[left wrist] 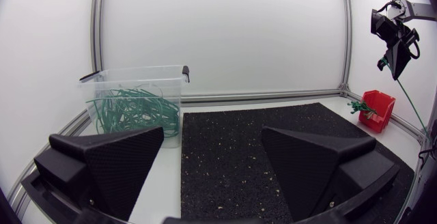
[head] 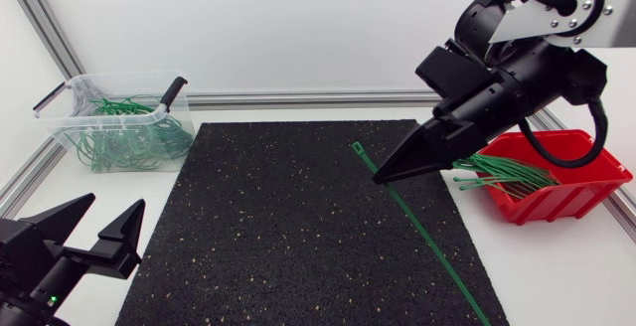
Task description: Take a green cable tie from the red box, thread the tail through the head to close it, then place it in the transparent bin on the left.
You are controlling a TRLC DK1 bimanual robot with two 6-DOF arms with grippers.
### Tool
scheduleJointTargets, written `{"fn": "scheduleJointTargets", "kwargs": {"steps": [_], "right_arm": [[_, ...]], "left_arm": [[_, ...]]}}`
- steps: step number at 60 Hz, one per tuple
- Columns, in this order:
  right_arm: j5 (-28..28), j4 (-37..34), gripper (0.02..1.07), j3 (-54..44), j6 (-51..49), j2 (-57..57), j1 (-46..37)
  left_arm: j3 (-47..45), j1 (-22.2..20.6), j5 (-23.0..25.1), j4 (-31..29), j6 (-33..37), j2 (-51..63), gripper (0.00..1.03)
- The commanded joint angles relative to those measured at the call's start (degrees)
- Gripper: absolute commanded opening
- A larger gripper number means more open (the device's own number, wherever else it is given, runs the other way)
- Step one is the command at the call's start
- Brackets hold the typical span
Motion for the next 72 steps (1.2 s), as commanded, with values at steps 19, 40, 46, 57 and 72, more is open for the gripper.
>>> {"fn": "scheduleJointTargets", "kwargs": {"steps": [19,40,46,57,72], "right_arm": [[-10.41,16.30,0.08,-7.21,7.55,3.69,4.61],[-12.78,39.59,0.08,-15.83,22.75,0.35,6.72],[-12.78,47.68,0.08,-18.90,28.91,-1.76,7.33],[-12.87,50.67,0.08,-20.49,30.75,-2.55,8.39],[-15.33,55.06,0.08,-22.68,32.68,-3.26,7.25]], "left_arm": [[14.50,-0.01,4.17,-9.38,-3.09,16.11,1.00],[29.44,-0.62,5.75,-17.38,-0.72,31.84,1.00],[31.99,-0.88,9.88,-17.56,-1.68,34.47,1.00],[35.94,0.43,32.12,-15.89,-5.20,41.86,1.00],[39.02,-8.00,40.29,-9.65,-5.55,50.03,1.00]]}}
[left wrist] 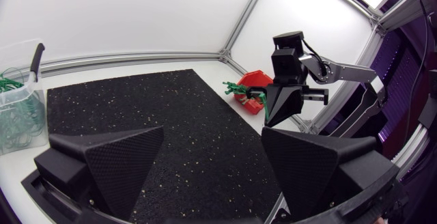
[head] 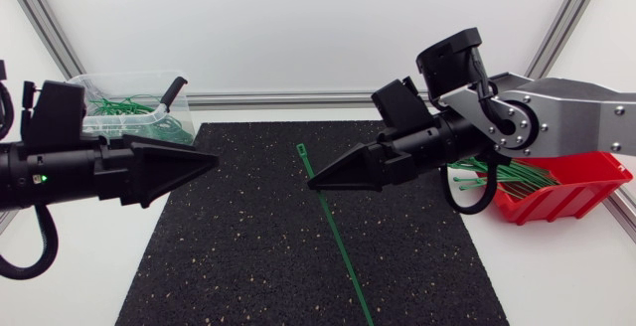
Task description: Take a green cable tie from the red box, thread the tail through the head to close it, then place it in the transparent bin on the left.
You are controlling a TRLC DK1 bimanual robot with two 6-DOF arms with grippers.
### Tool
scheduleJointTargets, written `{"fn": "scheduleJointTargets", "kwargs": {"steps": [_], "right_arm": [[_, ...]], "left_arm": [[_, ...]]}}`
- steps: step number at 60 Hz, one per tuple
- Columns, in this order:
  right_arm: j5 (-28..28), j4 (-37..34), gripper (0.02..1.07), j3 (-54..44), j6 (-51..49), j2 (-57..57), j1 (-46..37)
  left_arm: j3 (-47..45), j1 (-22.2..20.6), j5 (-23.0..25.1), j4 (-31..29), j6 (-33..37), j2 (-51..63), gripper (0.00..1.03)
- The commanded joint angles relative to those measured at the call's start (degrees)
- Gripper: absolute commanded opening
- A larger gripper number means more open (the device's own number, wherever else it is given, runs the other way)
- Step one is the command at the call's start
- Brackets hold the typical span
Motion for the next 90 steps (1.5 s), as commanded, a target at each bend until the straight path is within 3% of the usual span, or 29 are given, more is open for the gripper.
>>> {"fn": "scheduleJointTargets", "kwargs": {"steps": [1,9,16,24,38,56,69,81,90], "right_arm": [[-0.91,1.84,0.08,-1.53,2.44,-1.25,-0.54],[-1.26,8.26,0.08,-3.20,7.45,-2.83,-0.54],[-1.87,11.16,0.08,-4.16,9.38,-3.44,-0.45],[-2.75,14.15,0.08,-5.39,10.79,-4.23,-0.36],[-2.93,28.82,0.08,-9.96,20.10,-5.02,-0.71],[-2.75,35.33,0.08,-11.11,25.73,-5.99,-1.94],[-2.40,35.94,0.08,-11.37,26.25,-5.64,-1.85],[-2.22,37.17,0.08,-11.63,27.05,-5.55,-2.12],[-2.22,39.11,0.08,-12.16,28.72,-5.90,-2.12]], "left_arm": [[2.89,-2.41,0.90,1.87,-1.29,3.19,1.00],[5.18,-6.19,3.63,3.54,-2.34,8.38,1.00],[5.70,-7.24,4.24,7.67,-1.55,9.70,1.00],[7.37,-10.32,6.44,8.29,-1.29,11.81,1.00],[9.13,-15.07,6.79,14.88,-0.76,15.59,0.99],[12.82,-17.44,9.43,16.29,-1.46,20.60,0.99],[14.05,-19.20,9.96,17.17,-4.01,22.09,0.96],[13.70,-19.46,9.96,18.04,-4.28,22.27,0.88],[13.44,-19.37,9.96,18.04,-4.54,22.18,0.75]]}}
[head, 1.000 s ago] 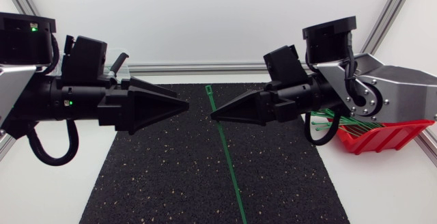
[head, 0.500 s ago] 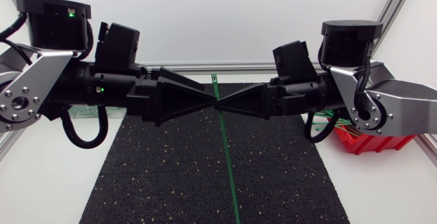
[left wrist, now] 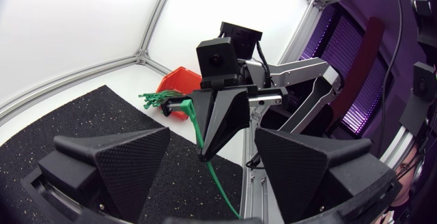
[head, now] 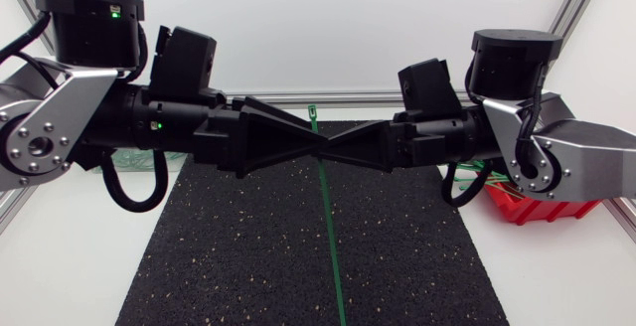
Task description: Take a green cable tie from the red box, thread the tail through the head to close it, then place it in the transparent bin on the left.
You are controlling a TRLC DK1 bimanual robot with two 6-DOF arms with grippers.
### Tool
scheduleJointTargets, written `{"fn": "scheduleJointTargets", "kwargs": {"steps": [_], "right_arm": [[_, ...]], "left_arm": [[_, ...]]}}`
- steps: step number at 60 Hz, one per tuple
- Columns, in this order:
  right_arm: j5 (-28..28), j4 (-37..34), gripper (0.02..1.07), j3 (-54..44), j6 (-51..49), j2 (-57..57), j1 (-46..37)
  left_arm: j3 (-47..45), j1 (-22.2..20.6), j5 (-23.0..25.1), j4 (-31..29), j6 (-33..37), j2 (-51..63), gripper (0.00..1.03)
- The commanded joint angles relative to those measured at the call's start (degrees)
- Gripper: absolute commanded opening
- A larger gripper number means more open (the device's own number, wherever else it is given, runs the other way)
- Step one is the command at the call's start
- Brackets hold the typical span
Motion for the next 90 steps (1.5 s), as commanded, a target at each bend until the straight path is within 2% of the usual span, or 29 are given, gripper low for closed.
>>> {"fn": "scheduleJointTargets", "kwargs": {"steps": [1,10,15,23,27,37,44,54,62,67,71,90], "right_arm": [[0.09,1.10,0.08,-1.67,1.98,-0.53,-0.50],[0.09,1.36,0.08,-2.11,2.07,-0.70,-0.50],[0.18,1.45,0.08,-2.37,2.07,-1.05,-0.50],[0.27,1.89,0.08,-2.55,2.42,-1.67,-0.50],[0.36,1.98,0.08,-2.55,2.51,-1.93,-0.50],[0.53,2.59,0.08,-2.72,3.13,-2.46,-0.50],[0.80,2.68,0.08,-2.90,3.13,-2.55,-0.50],[1.06,2.85,0.08,-3.08,3.04,-2.46,-0.50],[1.59,3.03,0.08,-3.08,3.13,-2.46,-0.59],[1.67,3.12,0.08,-3.25,3.13,-2.46,-0.59],[1.76,3.12,0.08,-3.25,3.13,-2.46,-0.50],[2.11,3.38,0.08,-3.43,3.04,-2.11,0.64]], "left_arm": [[1.22,-0.31,0.62,0.78,-1.35,0.87,0.74],[0.96,-0.05,0.62,2.01,-2.84,0.87,0.59],[0.96,0.13,0.62,2.54,-3.55,0.87,0.54],[0.60,0.21,0.62,3.41,-3.99,1.31,0.34],[0.52,0.21,0.62,3.50,-3.99,1.66,0.29],[0.43,0.21,0.54,3.50,-4.07,1.92,0.29],[0.60,0.21,0.27,3.50,-4.60,1.84,0.21],[0.43,0.30,0.18,3.50,-4.86,1.75,0.21],[0.17,0.30,-0.08,3.50,-4.95,1.66,0.12],[0.08,0.30,-0.34,3.50,-5.04,1.57,0.11],[0.17,0.30,-0.61,3.50,-5.30,1.57,0.04],[0.08,0.30,-0.87,3.15,-5.66,0.87,0.04]]}}
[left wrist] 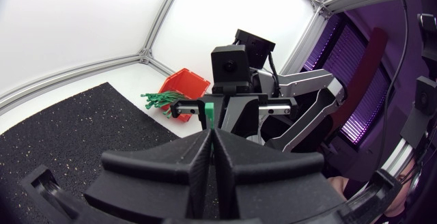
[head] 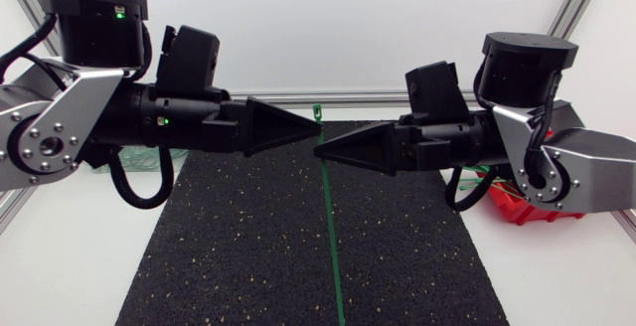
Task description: Take a green cable tie from the red box, thread the tail through the head to close it, then place it in the transparent bin on the left.
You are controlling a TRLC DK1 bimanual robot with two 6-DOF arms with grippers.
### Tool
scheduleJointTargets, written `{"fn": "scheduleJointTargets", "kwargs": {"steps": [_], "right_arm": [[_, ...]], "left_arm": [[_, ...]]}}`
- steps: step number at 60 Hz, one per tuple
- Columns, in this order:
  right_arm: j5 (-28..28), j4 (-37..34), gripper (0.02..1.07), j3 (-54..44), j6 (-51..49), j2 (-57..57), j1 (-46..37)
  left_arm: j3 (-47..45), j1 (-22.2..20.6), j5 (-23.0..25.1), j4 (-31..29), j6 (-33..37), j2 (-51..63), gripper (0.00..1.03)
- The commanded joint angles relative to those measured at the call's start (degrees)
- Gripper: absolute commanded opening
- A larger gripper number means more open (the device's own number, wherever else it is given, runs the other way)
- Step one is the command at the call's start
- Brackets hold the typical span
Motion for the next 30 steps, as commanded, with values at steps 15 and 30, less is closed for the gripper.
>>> {"fn": "scheduleJointTargets", "kwargs": {"steps": [15,30], "right_arm": [[1.05,0.78,0.08,-1.18,1.33,-0.01,3.32],[1.22,0.61,0.08,-1.18,1.16,0.08,3.32]], "left_arm": [[-0.36,0.41,0.13,-0.09,-1.37,-1.59,0.04],[-0.54,0.68,0.05,-0.70,-1.37,-2.38,0.04]]}}
